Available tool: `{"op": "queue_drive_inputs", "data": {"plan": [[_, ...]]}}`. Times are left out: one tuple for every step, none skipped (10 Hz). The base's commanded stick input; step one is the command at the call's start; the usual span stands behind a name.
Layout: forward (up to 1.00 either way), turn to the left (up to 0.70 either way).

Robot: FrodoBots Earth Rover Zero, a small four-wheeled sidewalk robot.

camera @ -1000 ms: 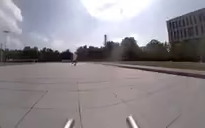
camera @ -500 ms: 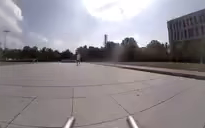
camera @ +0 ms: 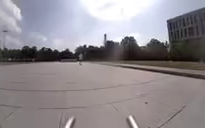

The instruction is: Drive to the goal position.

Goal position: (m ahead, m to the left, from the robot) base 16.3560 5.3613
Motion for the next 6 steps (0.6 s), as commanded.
{"op": "queue_drive_inputs", "data": {"plan": [[0.70,0.28],[0.70,0.38],[0.70,0.40],[0.70,0.39],[0.70,0.31],[0.70,0.22]]}}
